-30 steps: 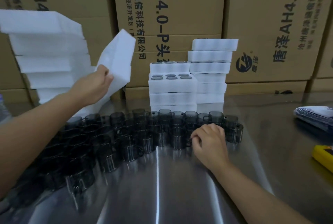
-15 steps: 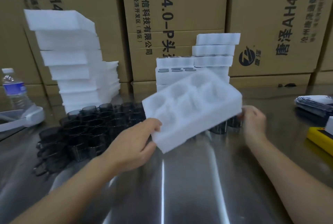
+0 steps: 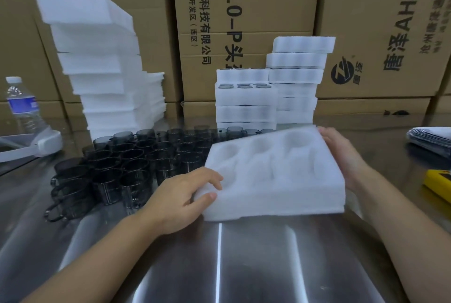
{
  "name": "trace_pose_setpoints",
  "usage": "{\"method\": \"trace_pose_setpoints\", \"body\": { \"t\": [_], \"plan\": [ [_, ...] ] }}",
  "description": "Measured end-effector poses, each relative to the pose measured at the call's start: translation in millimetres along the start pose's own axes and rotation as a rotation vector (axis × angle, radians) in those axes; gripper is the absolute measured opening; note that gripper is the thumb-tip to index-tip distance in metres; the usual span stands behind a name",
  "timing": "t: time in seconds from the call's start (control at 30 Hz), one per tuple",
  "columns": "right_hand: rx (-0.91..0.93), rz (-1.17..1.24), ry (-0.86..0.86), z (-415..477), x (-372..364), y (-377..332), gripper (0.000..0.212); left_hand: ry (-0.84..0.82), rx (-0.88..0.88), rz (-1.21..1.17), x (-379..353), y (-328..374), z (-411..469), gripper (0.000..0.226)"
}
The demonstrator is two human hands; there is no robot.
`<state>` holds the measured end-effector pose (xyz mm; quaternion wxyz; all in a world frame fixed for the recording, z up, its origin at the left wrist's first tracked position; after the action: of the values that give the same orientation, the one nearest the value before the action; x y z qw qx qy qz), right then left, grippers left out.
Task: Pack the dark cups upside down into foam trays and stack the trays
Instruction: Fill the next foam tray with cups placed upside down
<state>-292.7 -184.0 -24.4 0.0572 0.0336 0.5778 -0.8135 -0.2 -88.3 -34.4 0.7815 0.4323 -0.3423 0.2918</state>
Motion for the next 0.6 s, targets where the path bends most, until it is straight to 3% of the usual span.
{"method": "trace_pose_setpoints", "body": {
  "t": [0.1, 0.23, 0.43, 0.47, 0.53, 0.6],
  "plan": [
    [-0.02, -0.084, 0.016, -0.9, 3.5, 0.6, 0.03, 0.073, 0.02, 0.08, 4.8, 0.0, -1.6, 0.04],
    [-0.122, -0.335, -0.062, -4.8, 3.8, 10.7, 0.051, 0.153, -0.069, 0.149, 9.8, 11.1, -4.8, 0.034],
    [-0.143, -0.537, -0.146, -7.4, -0.1, 15.7, 0.018, 0.124, -0.104, 0.114, 10.6, 14.9, -7.9, 0.031],
    [-0.141, -0.535, -0.138, -7.0, 1.0, 16.2, 0.018, 0.201, -0.116, 0.115, 17.6, 15.8, -8.4, 0.031],
    [-0.139, -0.522, -0.122, -6.0, 1.3, 17.1, 0.019, 0.539, -0.106, 0.113, 47.3, 12.2, -13.7, 0.029],
    [-0.136, -0.514, -0.123, -6.1, -0.1, 17.3, 0.018, 0.903, 0.133, 0.113, 86.1, -15.1, -26.4, 0.03]
  ]
}}
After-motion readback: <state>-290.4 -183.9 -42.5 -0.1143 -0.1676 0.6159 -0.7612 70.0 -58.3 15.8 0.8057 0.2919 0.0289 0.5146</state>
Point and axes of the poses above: each hand's wrist, its own z-axis towards the middle knuckle, its own x-axis out of the back of the hand, y = z × x, the point moved 6 cm from there along z, towards the middle knuckle, and after that the axes turned 12 degrees about x, right-handed, at the moved point
